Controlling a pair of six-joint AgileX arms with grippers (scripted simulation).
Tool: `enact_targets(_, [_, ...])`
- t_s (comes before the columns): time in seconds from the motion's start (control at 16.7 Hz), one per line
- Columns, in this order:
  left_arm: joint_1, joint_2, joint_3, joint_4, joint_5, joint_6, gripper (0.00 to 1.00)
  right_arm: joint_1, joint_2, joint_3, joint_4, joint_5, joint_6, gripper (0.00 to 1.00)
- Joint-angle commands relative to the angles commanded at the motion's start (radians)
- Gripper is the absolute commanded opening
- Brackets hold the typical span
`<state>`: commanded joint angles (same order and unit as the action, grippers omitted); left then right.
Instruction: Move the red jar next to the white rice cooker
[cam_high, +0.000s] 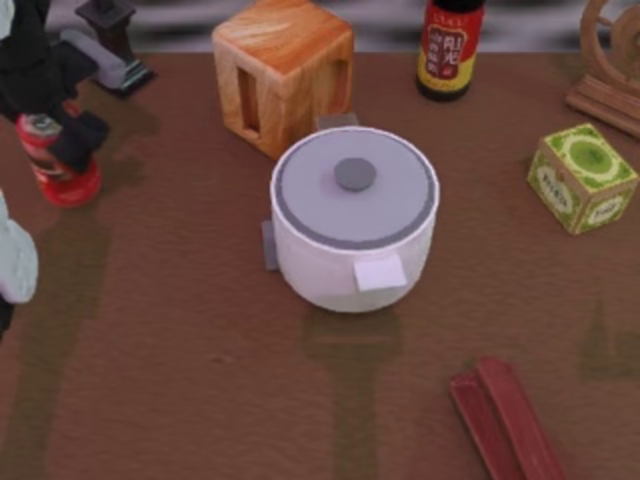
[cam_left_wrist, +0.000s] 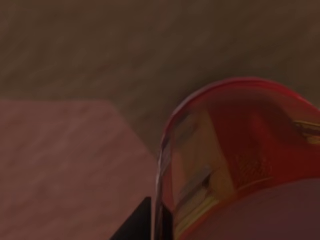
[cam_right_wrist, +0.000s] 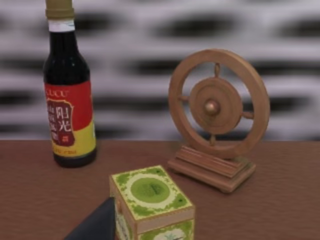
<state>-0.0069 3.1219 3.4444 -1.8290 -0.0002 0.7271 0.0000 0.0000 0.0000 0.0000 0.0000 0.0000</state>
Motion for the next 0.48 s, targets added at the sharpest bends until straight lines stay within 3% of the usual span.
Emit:
enact_targets(0.24, [0.006, -0.046, -0.053, 0.025, -0.002, 0.001, 0.0, 0.0, 0.0, 0.0, 0.0, 0.0, 0.0, 1.0])
enact_targets(0.48, [0.019, -0.191, -0.251, 0.099, -0.008, 0.005, 0.0, 0.0, 0.0, 0.0, 0.0, 0.0, 0.0, 1.0])
